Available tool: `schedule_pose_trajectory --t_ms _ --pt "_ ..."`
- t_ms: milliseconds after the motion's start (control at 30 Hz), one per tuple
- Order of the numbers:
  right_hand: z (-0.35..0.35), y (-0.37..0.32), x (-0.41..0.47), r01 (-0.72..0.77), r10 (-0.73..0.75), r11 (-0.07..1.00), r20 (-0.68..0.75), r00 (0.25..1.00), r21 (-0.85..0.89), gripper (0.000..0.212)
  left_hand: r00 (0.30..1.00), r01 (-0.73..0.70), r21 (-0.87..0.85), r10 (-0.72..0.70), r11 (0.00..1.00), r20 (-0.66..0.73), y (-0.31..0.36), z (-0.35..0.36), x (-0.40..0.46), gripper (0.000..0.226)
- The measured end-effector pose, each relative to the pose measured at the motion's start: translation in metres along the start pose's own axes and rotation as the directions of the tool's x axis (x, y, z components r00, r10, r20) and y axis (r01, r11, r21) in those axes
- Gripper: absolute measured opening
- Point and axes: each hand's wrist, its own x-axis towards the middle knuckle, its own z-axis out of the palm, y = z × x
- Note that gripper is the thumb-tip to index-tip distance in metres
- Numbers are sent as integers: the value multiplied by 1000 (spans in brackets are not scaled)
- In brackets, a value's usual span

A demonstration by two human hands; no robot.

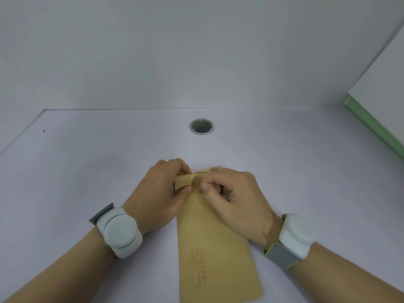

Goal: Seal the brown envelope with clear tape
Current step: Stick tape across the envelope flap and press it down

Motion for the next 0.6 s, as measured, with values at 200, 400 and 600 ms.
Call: schedule_pose_trajectory --t_ms 200,400,600 --pt "0 1 1 48 -48 999 -24 999 -3 20 995 -45 -261 19 964 -101 1 -4 0 31" --pt "-1 -1 0 110 -111 994 -73 991 -23 21 969 -127 -305 52 944 -240 3 0 1 10" --pt "-1 -2 -1 152 -157 987 -100 982 -60 19 977 -156 -268 108 951 -184 12 0 -5 29"
